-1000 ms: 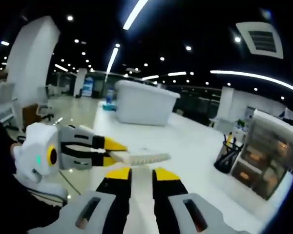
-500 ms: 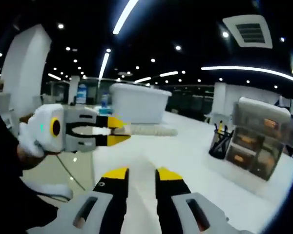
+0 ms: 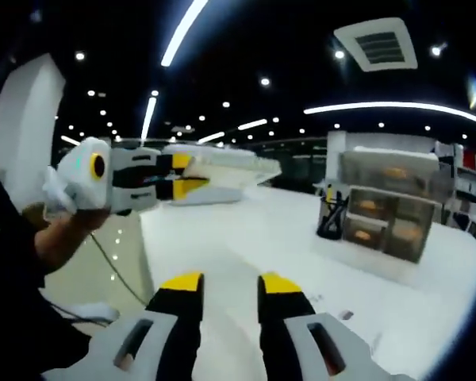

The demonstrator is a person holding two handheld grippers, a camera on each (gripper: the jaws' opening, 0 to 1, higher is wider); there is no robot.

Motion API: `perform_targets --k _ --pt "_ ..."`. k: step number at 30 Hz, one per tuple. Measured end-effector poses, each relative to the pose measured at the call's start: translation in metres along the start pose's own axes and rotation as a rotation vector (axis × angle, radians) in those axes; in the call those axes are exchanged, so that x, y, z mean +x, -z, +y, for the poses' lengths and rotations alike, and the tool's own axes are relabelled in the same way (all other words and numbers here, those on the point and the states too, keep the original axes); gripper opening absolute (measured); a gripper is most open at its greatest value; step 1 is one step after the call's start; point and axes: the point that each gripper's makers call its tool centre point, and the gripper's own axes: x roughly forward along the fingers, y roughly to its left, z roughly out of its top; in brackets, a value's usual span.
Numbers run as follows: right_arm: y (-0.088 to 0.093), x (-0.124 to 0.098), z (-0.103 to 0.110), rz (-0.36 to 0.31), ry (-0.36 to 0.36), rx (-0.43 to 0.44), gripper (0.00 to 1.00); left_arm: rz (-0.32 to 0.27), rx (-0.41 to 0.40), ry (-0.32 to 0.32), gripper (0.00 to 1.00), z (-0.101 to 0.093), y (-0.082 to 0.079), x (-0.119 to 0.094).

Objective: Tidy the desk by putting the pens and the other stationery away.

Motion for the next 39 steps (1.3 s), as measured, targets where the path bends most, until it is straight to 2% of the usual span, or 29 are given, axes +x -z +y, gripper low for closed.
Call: perform_targets --k 5,9,13,19,25,27,30,34,35,39 --pt "0.003 -0.022 -0.016 -0.028 0.063 0.044 0.26 -0.058 -0.006 -0.003 0.08 0.012 -0.020 0.010" --pt "0.002 -0.043 -0.025 -0.058 0.107 0.078 0.32 -0.113 -0.023 0.007 0.08 0.018 -0.033 0.021" --pt "0.003 -0.059 -0.032 -0.081 0.138 0.102 0.33 -0.129 0.022 0.008 0.08 0.021 -0.042 0.033" --pt "0.011 -0.083 -0.041 -0.106 0.190 0.150 0.34 -0.176 0.070 0.013 0.08 0.028 -0.063 0.050" --pt "0.022 -0.104 -0.046 -0.120 0.235 0.186 0.34 -0.223 0.070 0.028 0.08 0.042 -0.081 0.073" --pt "0.023 -0.109 -0.046 -0.121 0.245 0.191 0.35 -0.251 0.039 0.064 0.08 0.046 -0.090 0.084" --pt "0.025 -0.115 -0.046 -0.120 0.258 0.190 0.35 -0.263 0.059 0.082 0.08 0.050 -0.100 0.098" --pt "0.027 -0.124 -0.053 -0.129 0.273 0.201 0.35 -0.280 0.043 0.121 0.08 0.052 -0.112 0.115" --pt "0.028 -0.125 -0.054 -0.129 0.276 0.205 0.35 -0.279 0.047 0.129 0.08 0.055 -0.113 0.127" --pt "0.032 -0.129 -0.056 -0.125 0.285 0.214 0.35 -0.270 0.026 0.174 0.08 0.054 -0.115 0.149"
